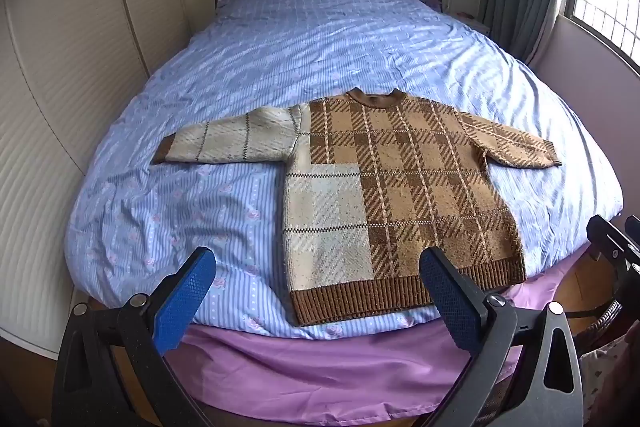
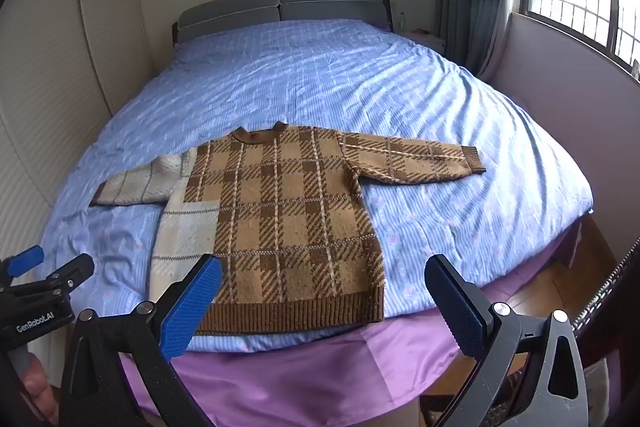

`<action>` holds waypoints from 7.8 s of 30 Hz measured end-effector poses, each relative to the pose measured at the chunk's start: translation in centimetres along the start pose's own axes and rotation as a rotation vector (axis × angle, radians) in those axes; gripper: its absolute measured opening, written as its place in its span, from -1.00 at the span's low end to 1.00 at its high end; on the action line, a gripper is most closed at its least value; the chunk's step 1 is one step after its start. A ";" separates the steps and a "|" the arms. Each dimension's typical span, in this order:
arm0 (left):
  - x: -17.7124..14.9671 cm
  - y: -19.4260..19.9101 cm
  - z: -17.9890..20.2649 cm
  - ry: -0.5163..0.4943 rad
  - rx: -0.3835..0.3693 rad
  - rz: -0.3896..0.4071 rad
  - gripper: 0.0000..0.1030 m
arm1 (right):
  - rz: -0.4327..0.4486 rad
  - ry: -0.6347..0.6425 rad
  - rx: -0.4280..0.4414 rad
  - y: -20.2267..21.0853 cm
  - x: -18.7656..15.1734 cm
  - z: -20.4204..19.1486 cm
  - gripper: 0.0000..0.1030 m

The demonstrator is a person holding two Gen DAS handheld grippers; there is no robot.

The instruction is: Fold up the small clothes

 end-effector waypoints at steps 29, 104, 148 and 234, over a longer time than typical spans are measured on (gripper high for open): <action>0.2 0.0 -0.8 0.018 0.008 -0.001 1.00 | -0.012 -0.029 0.010 -0.5 -0.5 0.8 0.98; -0.5 0.0 -1.1 0.020 0.005 -0.001 1.00 | -0.011 -0.023 0.013 -0.7 -0.6 0.4 0.98; 18.5 -19.5 34.2 -0.129 -0.128 0.154 1.00 | 0.146 -0.742 -0.127 -22.4 7.7 35.8 -0.05; 8.9 -25.3 -13.7 0.325 0.215 0.004 1.00 | 0.078 0.263 0.187 -33.4 6.8 -18.3 -0.07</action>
Point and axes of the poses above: each gripper's, at about its wrist camera, not at the fingertips, and y roughly against the way its jaws point, z to its right, x to its top, the point moved 9 cm from there along -y, roughly the way its jaws point, and after that the axes turned 8 degrees about x, right-handed, at the moved point
